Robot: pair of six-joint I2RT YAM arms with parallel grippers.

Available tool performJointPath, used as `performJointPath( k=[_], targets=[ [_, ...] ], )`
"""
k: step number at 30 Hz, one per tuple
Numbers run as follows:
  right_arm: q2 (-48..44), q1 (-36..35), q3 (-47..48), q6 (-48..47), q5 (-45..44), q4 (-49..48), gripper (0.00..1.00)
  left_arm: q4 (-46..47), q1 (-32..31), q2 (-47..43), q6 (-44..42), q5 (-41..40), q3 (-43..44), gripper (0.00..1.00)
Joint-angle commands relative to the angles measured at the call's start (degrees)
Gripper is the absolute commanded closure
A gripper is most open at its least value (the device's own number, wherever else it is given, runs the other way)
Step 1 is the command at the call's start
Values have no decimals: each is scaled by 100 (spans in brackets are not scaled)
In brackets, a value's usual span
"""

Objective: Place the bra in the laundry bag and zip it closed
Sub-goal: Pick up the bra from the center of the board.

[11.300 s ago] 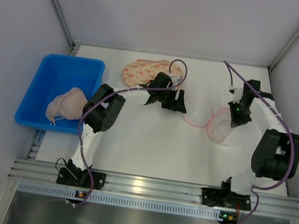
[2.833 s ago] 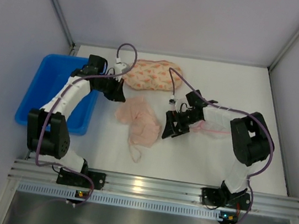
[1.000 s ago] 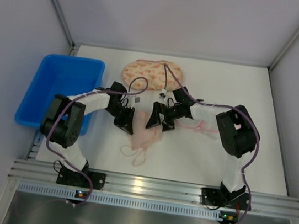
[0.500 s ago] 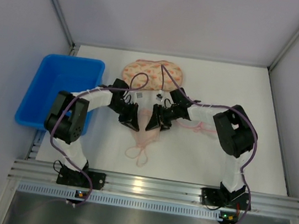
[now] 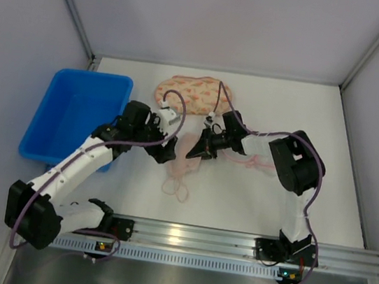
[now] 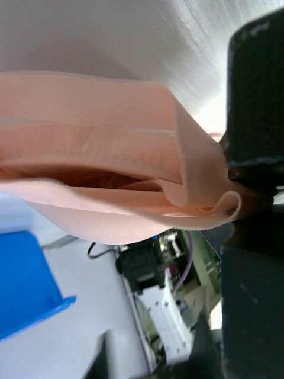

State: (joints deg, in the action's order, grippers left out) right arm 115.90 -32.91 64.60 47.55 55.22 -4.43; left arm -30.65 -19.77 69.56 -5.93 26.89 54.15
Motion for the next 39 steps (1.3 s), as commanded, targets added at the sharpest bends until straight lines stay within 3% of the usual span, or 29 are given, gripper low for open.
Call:
performJointPath(
  k=[1,4,8,13,22,29,32,33,36,38,39],
  targets=[
    [196,109,-79,1440,594,-1638,100,234,-956,-521,-1216,-1184,-676,16],
    [249,100,-201,1959,814,-2290,100,612,-1913,-829,-1489,-1904,-1090,14],
    [241,109,-351,2442,1043,-2791,100,1104,-2529,-988,-2059,-2424,-1398,12],
    [214,91,-527,2891,1324,-3407,100,2457,-3409,-1278,-3051,-3540,-2171,9],
    [65,-110,-641,2848,1667,-3372,100,4100,-3613,-988,-4116,-4508,-2840,9],
    [30,-339,-545,2725,1861,-3196,100,4252,-3622,-1058,-4399,-4430,-2936,16],
    [12,-357,-431,2567,1887,-2934,100,4121,-3613,-1216,-4425,-4114,-2980,37],
    [12,-357,-361,2479,1896,-2811,100,4024,-3613,-1312,-4399,-4052,-2954,55],
    [-49,-287,-159,2180,1957,-2450,100,3401,-3622,-1340,-4145,-3990,-2770,79],
    [-94,-260,130,1760,2010,-2047,100,3093,-3622,-1296,-3890,-3981,-2647,87],
    [-102,-252,271,1514,1993,-1236,93,2744,-3613,-1278,-3811,-3999,-2577,95]
  ],
)
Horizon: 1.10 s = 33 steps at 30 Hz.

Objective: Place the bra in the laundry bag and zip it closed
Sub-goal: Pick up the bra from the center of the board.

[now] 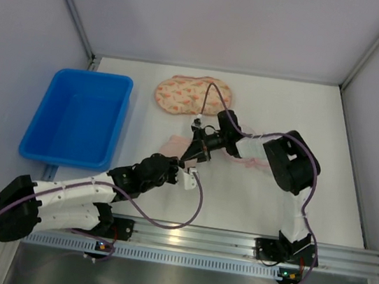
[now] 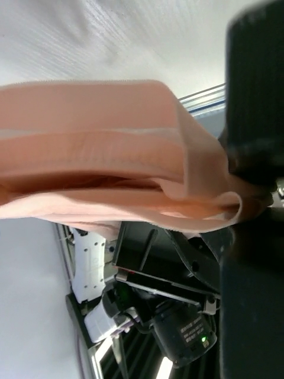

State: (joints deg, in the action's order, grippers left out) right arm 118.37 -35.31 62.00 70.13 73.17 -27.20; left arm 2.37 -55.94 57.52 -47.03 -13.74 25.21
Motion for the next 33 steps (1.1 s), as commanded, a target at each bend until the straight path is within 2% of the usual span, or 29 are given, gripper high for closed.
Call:
performJointPath(
  k=[1,2,3,4,8,11,15,20,23,24,28,30,33],
  targets=[
    [-384,15,698,-1590,120,1650,84,-649,4,-83,430,47,352,99],
    [-393,24,1109,-2173,-12,2344,69,-729,4,-109,492,107,370,100],
    [-402,102,1287,-2718,-196,3134,58,-851,-4,-153,527,178,397,100],
    [-446,147,1419,-3368,-511,3821,34,-1026,-4,-275,641,248,458,100],
    [-534,507,1849,-3707,-891,4239,10,-1668,-4,-635,844,793,599,100],
    [-639,885,2193,-4462,-1286,5021,6,-2205,-4,-794,1063,1109,800,100],
    [-1129,1341,2650,-5524,-2032,5821,4,-2864,-4,-664,1808,1347,1309,100],
    [-1948,1860,2642,-6387,-2798,6621,1,-3190,101,-364,2785,1962,2030,100],
    [-2352,2308,2704,-6977,-3386,7534,1,-3243,312,-5,3391,2347,2531,100],
    [-2536,2553,2677,-7395,-3719,7963,1,-3252,382,118,3654,2436,2654,100],
    [-3064,3309,2274,-8031,-4371,8616,1,-3243,488,846,4183,2999,3514,100],
    [-3380,3809,1984,-8356,-4869,8696,1,-3243,558,1111,4516,3453,3832,100],
    [-3574,4171,1641,-8646,-5678,8644,1,-3225,689,1744,4989,3973,4447,100]
  ],
)
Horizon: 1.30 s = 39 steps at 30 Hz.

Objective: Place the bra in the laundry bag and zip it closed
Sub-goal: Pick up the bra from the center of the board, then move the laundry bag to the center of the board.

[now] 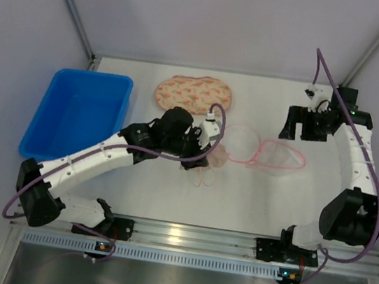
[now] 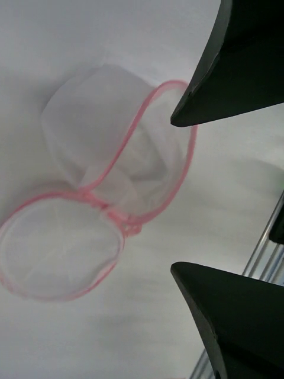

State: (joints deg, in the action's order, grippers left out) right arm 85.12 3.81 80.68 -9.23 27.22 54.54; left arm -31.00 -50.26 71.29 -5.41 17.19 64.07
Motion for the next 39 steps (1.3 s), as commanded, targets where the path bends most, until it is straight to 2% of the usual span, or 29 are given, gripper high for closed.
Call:
performJointPath(
  k=[1,4,7,11,15,18,20,24,25,28,30,35,39],
  targets=[
    [-242,321,-298,-755,-1253,374,6,208,165,525,953,1030,719,100],
    [-67,558,-545,-896,-1632,241,16,480,341,1210,1541,1777,1220,100],
    [241,734,-703,-887,-1817,48,20,753,464,1940,2043,2242,1730,100],
    [619,875,-835,-764,-1773,-163,22,859,552,2582,2351,2464,2346,100],
    [996,832,-800,-851,-1510,-541,22,1183,789,2750,2658,2508,2286,100],
    [1435,639,-581,-1053,-1439,-655,23,1360,1131,2645,2931,2675,1979,100],
    [1699,507,-353,-1159,-1334,-673,30,1457,1403,2400,3002,2710,1601,100],
    [2235,86,-123,-1160,-834,-726,58,1466,1826,1776,3002,2807,959,100],
    [2280,-29,-114,-1186,-772,-717,71,1466,1914,1644,2993,2825,827,100],
    [2299,-695,-176,-1212,-631,-822,83,1466,2108,1073,2949,2842,274,100],
    [2150,-1143,-351,-1169,-517,-1006,84,1466,2143,652,2949,2851,-190,100],
    [1859,-1971,-606,-880,-420,-1209,100,1518,2134,44,3203,2693,-1001,100],
    [1465,-2402,-589,-370,-228,-1305,100,1825,2126,-63,3476,2824,-1283,100]
  ],
)
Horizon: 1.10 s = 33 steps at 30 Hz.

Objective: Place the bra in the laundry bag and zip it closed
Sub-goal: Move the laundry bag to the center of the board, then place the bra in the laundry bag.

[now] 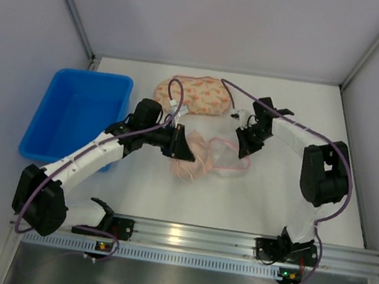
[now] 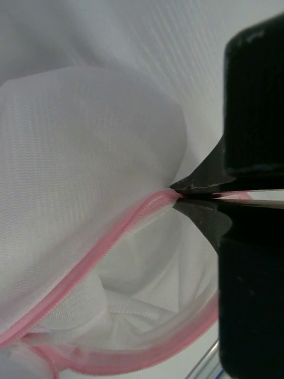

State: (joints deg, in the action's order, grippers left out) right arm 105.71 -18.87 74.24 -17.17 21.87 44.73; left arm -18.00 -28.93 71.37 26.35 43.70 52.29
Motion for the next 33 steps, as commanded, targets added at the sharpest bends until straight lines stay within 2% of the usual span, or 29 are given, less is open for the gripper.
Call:
performJointPath(
  k=[1,5,8,12,21,22,29,33],
  targets=[
    [-691,-160,38,529,396,-368,100,552,-16,60,344,208,-79,100],
    [-1253,-353,-32,741,599,-491,100,867,-104,315,511,148,123,100],
    [-1421,-380,-137,820,906,-457,100,1447,-166,447,538,-63,316,100],
    [-1378,-407,-138,926,1416,-342,100,1554,-438,965,266,-599,659,100],
    [-1097,-407,91,1110,1487,-395,100,1747,-1053,1915,37,-1319,475,100],
    [-1070,-407,74,1119,1487,-404,100,1747,-1054,2063,159,-1599,431,100],
    [-1183,-415,-58,1154,1776,-439,100,1642,-712,2539,793,-1908,378,100],
    [-1421,-424,-243,1251,2119,-579,100,905,-176,2443,828,-2751,720,100]
  ],
)
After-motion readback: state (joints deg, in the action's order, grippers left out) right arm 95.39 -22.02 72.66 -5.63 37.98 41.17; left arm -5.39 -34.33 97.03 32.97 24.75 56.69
